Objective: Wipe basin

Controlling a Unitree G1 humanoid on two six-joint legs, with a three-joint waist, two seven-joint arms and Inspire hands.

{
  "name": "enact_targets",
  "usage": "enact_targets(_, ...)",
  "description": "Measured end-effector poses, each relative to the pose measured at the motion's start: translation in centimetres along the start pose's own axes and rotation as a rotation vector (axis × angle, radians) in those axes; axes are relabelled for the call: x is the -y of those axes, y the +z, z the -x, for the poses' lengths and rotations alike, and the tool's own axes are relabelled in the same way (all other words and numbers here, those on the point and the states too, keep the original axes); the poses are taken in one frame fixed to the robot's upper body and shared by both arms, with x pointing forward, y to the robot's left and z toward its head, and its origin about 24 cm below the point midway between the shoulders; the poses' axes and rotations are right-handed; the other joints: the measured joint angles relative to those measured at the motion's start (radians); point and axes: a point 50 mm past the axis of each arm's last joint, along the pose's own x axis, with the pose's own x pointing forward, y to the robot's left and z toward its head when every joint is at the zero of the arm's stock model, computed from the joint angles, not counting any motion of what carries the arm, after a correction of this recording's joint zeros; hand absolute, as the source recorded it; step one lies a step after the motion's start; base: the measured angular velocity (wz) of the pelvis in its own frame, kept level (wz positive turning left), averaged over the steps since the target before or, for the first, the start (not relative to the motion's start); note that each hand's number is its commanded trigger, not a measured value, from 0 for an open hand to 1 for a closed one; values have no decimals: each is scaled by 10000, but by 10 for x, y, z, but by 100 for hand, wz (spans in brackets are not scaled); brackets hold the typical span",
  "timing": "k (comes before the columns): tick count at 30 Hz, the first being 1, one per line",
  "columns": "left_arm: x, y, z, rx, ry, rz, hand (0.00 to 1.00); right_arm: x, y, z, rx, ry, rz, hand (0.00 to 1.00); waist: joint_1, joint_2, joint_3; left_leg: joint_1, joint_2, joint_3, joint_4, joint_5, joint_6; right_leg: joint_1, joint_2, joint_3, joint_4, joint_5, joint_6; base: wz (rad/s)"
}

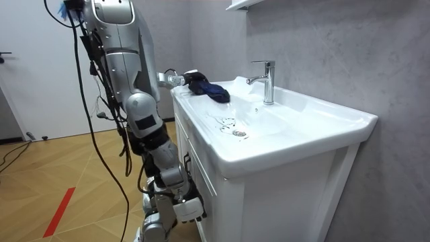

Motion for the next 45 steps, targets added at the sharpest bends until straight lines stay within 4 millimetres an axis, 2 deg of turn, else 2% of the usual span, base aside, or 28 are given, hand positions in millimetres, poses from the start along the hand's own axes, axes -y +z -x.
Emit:
enact_targets(4, -3, -4, -1, -261, -51, 313, 100, 0, 0, 0, 2, 2, -7, 0, -5, 6, 4, 82, -2, 115, -64, -2, -2, 48, -22, 42, -82, -8, 6, -6)
enact_targets(19, -11, 2, -5, -89, -213, 799, 100, -1, 2, 0, 238, 80, 116, 0, -13, -70, 42, -128, -16, 56, -32, -1, -4, -62, -18, -38, -113, -23, 25, 2)
enact_targets(21, -14, 8, -6, 126, -75, 862, 100, -3, 4, -1, 318, 111, 177, 0, -62, -115, 66, -288, -20, -15, 29, -1, -3, -174, -20, -97, -95, -22, 24, 13)
enact_targets(22, -16, 11, -6, 238, 11, 907, 100, -4, 4, -1, 401, 148, 174, 0, -107, -179, 118, -362, -33, -94, 46, -1, -3, -190, -19, -188, -94, -21, 23, 19)
enact_targets(28, -27, 22, -4, 626, 245, 1069, 100, -10, 5, -3, 564, 316, 4, 0, -214, -380, 259, -661, -53, -91, 265, -21, 11, -250, -36, -367, -106, -15, 21, 12)
enact_targets(30, -29, 25, -4, 737, 296, 1126, 100, -10, 6, -3, 634, 370, -27, 0, -263, -371, 255, -795, -48, -96, 334, -25, 11, -343, -33, -454, -92, -15, 20, 12)
enact_targets(31, -30, 27, -4, 833, 350, 1158, 100, -11, 7, -3, 705, 427, -27, 0, -309, -311, 267, -834, -48, -116, 349, -25, 11, -357, -30, -503, -88, -14, 19, 11)
enact_targets(33, -31, 30, -4, 988, 388, 1151, 100, -11, 7, -3, 757, 476, -71, 0, -336, -322, 311, -866, -49, -147, 349, -25, 11, -369, -26, -545, -79, -14, 19, 10)
enact_targets(35, -31, 36, -3, 1205, 386, 1170, 100, -11, 6, -3, 819, 495, -220, 0, -364, -312, 314, -963, -59, -222, 374, -26, 12, -409, -26, -587, -78, -13, 19, 11)
enact_targets(37, -36, 49, -2, 1724, 541, 1223, 100, -10, 6, -3, 971, 512, -218, 0, -387, -267, 337, -1175, -59, -324, 460, -29, 17, -570, -13, -619, -31, -13, 19, 11)
enact_targets(45, -43, 81, 6, 3251, 787, 1343, 100, -9, 5, -2, 1121, 501, -160, 0, -412, -217, 316, -1297, -68, -348, 508, -29, 21, -702, -26, -611, 31, -14, 21, 1)
